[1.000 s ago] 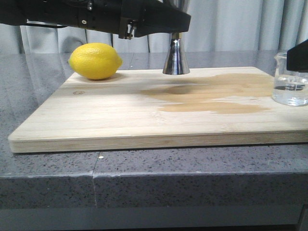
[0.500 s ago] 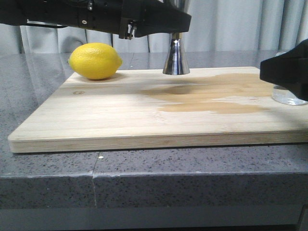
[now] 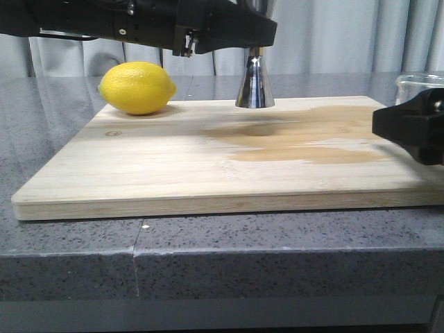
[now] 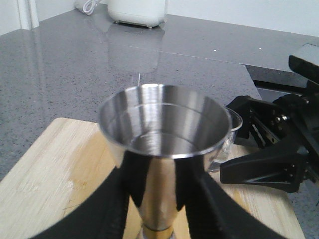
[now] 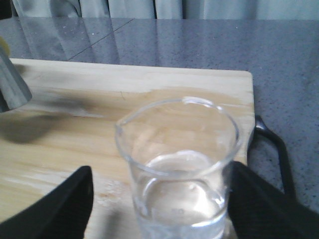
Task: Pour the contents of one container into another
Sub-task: 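Grasp the glass beaker with the right gripper and lift it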
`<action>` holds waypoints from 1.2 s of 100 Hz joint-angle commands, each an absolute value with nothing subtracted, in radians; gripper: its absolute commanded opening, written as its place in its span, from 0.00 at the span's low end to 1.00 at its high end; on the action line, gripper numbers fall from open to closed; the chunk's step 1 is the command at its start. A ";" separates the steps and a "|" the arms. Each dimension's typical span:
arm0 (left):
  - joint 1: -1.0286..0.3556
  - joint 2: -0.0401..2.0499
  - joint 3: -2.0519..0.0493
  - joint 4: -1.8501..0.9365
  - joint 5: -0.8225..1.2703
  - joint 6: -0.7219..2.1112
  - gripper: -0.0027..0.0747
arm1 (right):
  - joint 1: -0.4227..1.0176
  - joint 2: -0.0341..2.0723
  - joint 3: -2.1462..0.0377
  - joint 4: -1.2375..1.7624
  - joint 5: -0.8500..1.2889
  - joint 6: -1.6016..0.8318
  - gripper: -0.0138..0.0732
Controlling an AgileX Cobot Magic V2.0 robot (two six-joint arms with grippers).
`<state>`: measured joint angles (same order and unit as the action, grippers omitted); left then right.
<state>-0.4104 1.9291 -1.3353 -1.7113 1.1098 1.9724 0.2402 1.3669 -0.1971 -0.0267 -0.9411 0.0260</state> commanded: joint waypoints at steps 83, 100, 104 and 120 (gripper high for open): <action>-0.411 1.876 -1.358 -1.782 1.167 1.967 0.26 | 0.235 1.264 -0.371 -0.074 -0.894 0.056 0.52; -0.411 1.876 -1.358 -1.782 1.167 1.967 0.26 | 0.235 1.160 -0.521 -0.145 -0.579 0.086 0.52; -0.411 1.876 -1.358 -1.784 1.167 1.967 0.26 | 0.235 1.142 -0.558 -0.161 -0.500 0.099 0.52; -0.411 1.876 -1.358 -1.791 1.165 1.967 0.26 | 0.288 1.106 -0.738 -0.220 -0.178 0.105 0.52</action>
<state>-0.4104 1.9291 -1.3353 -1.7113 1.1098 1.9724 0.2598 1.1421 -0.6234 -0.1829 -0.2642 0.0976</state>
